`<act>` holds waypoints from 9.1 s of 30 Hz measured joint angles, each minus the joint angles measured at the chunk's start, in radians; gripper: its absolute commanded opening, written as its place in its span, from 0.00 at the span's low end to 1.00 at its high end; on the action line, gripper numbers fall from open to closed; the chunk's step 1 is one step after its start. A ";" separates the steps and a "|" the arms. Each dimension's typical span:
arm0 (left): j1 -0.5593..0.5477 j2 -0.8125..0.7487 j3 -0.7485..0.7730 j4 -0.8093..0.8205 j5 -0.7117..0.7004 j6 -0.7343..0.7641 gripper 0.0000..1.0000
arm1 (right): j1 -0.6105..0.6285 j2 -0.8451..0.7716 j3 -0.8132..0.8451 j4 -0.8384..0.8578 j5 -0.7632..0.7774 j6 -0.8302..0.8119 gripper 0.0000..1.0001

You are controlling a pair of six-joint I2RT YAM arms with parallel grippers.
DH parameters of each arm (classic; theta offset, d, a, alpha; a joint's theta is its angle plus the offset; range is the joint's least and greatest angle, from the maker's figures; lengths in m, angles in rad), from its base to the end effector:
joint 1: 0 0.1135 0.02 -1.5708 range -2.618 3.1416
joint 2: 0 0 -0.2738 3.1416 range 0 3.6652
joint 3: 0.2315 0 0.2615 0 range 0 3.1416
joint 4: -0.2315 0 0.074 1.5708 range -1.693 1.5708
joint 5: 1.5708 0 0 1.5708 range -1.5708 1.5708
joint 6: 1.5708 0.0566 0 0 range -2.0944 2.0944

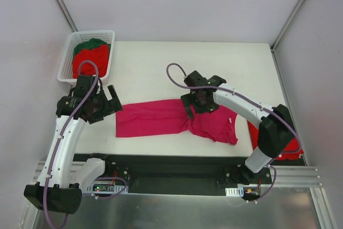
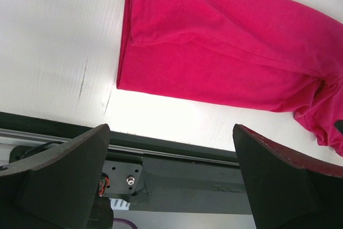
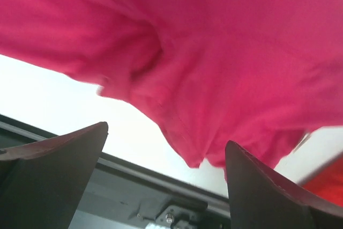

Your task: Fold and stack the t-shirts

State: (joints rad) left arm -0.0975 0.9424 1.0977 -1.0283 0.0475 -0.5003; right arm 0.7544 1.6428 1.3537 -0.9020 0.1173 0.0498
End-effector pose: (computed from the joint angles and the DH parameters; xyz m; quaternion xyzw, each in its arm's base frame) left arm 0.1840 -0.0207 0.3336 -0.1800 0.9221 -0.1220 0.3200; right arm 0.2589 0.2342 0.2506 -0.3279 0.9240 0.0207 0.1959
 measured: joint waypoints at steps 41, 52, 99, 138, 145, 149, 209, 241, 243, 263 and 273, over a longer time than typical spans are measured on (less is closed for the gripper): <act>-0.021 0.001 0.000 0.002 0.023 0.040 0.99 | -0.251 0.203 -0.154 0.071 -0.057 0.183 0.96; -0.022 0.001 0.000 0.002 0.023 0.041 0.99 | -0.375 0.381 0.141 -0.071 0.130 0.042 0.96; -0.035 -0.060 0.113 -0.104 0.050 0.013 0.99 | -0.321 0.436 0.756 0.230 0.074 -0.231 0.96; -0.035 -0.161 0.066 -0.116 0.075 0.018 0.99 | 0.151 0.629 0.682 0.002 -0.320 -0.687 0.96; -0.035 -0.181 0.066 -0.150 0.060 0.013 0.99 | 0.152 0.656 0.659 -0.010 -0.316 -0.786 0.96; -0.035 -0.200 0.069 -0.189 0.016 -0.012 0.99 | 0.166 0.690 0.659 0.006 -0.316 -0.787 0.96; -0.035 -0.184 0.081 -0.052 -0.013 -0.037 0.99 | -0.066 0.478 0.376 -0.092 -0.032 -0.012 0.96; -0.035 -0.188 0.082 -0.076 0.001 -0.011 0.99 | -0.214 0.885 0.980 -0.222 -0.229 0.026 0.96; -0.035 -0.185 0.082 -0.076 0.001 -0.011 0.99 | -0.220 0.886 0.984 -0.198 -0.255 0.027 0.96; -0.035 -0.135 0.084 -0.047 0.006 -0.012 0.99 | -0.128 0.348 0.519 -0.067 -0.175 -0.010 0.96; -0.035 -0.131 0.084 -0.029 0.023 -0.012 0.99 | 0.152 0.344 0.192 0.008 -0.190 -0.086 0.96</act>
State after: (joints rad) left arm -0.1322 0.8116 1.1812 -1.0573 0.0708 -0.5125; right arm 0.9066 1.9873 1.5455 -0.8940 -0.0723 -0.0364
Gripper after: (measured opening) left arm 0.993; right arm 0.960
